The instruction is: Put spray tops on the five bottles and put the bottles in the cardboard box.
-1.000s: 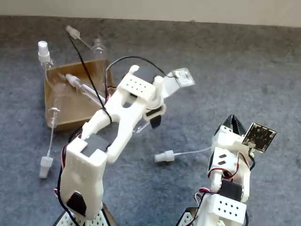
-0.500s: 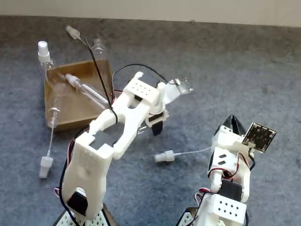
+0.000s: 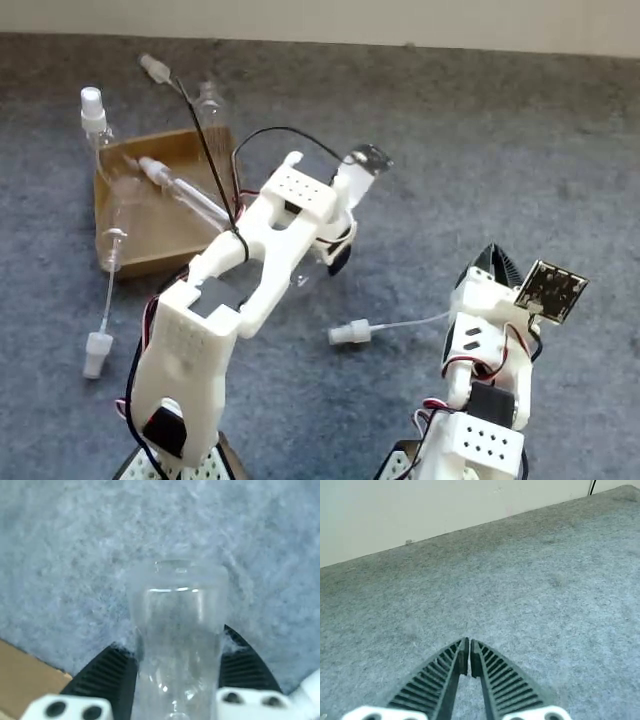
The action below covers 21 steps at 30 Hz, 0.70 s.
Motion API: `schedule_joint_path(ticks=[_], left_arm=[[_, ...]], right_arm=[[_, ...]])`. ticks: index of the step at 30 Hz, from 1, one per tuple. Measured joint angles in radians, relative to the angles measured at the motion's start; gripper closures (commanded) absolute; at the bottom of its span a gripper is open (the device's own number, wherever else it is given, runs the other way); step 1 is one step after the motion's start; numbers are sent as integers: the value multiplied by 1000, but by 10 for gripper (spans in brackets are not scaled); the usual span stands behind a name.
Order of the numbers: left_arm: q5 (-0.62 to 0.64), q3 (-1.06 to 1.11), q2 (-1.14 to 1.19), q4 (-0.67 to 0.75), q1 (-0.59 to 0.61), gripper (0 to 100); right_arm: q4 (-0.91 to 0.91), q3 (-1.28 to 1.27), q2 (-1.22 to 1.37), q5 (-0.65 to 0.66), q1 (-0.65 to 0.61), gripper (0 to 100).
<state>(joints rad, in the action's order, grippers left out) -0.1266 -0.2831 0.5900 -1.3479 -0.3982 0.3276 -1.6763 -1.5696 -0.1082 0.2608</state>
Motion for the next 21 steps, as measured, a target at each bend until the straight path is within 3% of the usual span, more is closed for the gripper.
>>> schedule_joint_path(ticks=[10, 16, 21], left_arm=[[400, -183, -130, -126, 0, 916], [784, -275, -256, -275, 35, 913], [1000, -279, -264, -351, 64, 912]], right_arm=[[0, 0, 0, 0, 0, 985], [0, 0, 0, 0, 0, 985], [0, 0, 0, 0, 0, 985]])
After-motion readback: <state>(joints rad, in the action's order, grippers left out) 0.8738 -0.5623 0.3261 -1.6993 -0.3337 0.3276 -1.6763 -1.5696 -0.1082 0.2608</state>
